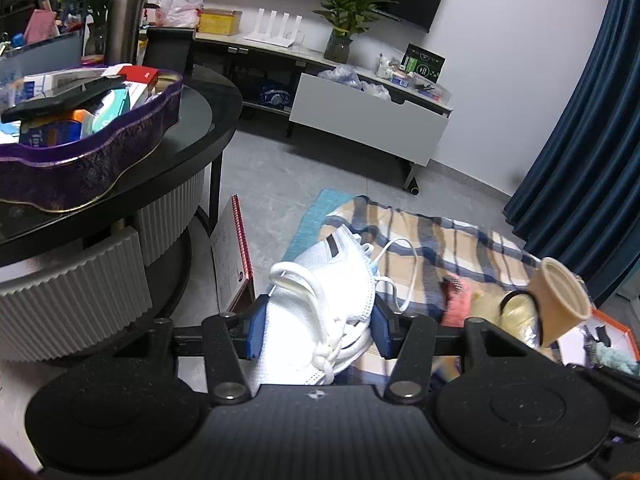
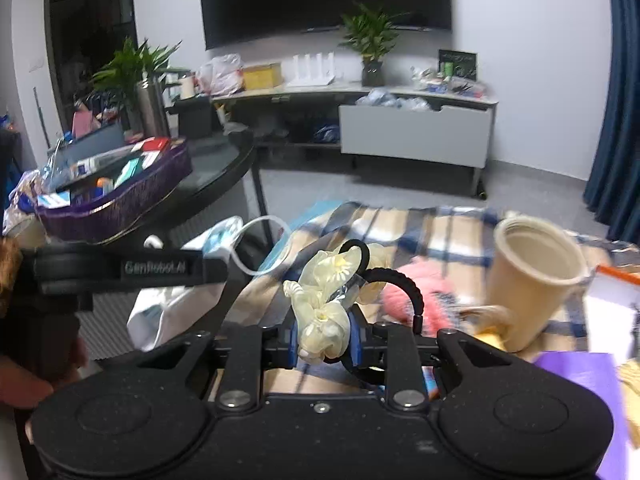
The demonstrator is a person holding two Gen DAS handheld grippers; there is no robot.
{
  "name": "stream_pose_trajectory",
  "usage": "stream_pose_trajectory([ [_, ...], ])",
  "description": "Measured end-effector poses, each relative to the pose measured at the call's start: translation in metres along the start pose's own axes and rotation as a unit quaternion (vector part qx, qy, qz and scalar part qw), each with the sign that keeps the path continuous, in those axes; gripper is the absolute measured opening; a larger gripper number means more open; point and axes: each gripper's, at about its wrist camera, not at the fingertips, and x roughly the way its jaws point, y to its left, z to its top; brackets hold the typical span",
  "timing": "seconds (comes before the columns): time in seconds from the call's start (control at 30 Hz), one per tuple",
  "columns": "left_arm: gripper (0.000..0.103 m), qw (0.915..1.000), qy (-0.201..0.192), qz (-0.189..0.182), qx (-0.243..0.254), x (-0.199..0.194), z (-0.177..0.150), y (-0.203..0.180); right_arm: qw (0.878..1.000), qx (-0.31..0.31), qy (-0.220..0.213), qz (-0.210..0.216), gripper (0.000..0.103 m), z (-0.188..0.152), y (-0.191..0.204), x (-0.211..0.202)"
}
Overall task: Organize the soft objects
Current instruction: 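Grasp the white face mask with the left gripper while the right gripper grasps the pale yellow gloves, then lift the mask with the left gripper while the right gripper carries the gloves toward the box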
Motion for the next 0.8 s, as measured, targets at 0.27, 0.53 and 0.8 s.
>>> stream_pose_trajectory([
  [0.27,0.052,0.9997,-0.003,0.000,0.024,-0.020,-0.010,-0.042,1.000,0.011,-0.002,-0.019,0.029,0.002,-0.025,-0.035],
  [0.53,0.052,0.9995,0.001,-0.007,0.029,-0.030,-0.018,-0.066,1.000,0.020,-0.007,-0.021,0.030,0.005,-0.043,-0.055],
  [0.8,0.052,0.9995,0.010,-0.012,0.026,-0.031,-0.020,-0.081,0.999,0.022,-0.017,-0.022,0.030,0.007,-0.059,-0.068],
])
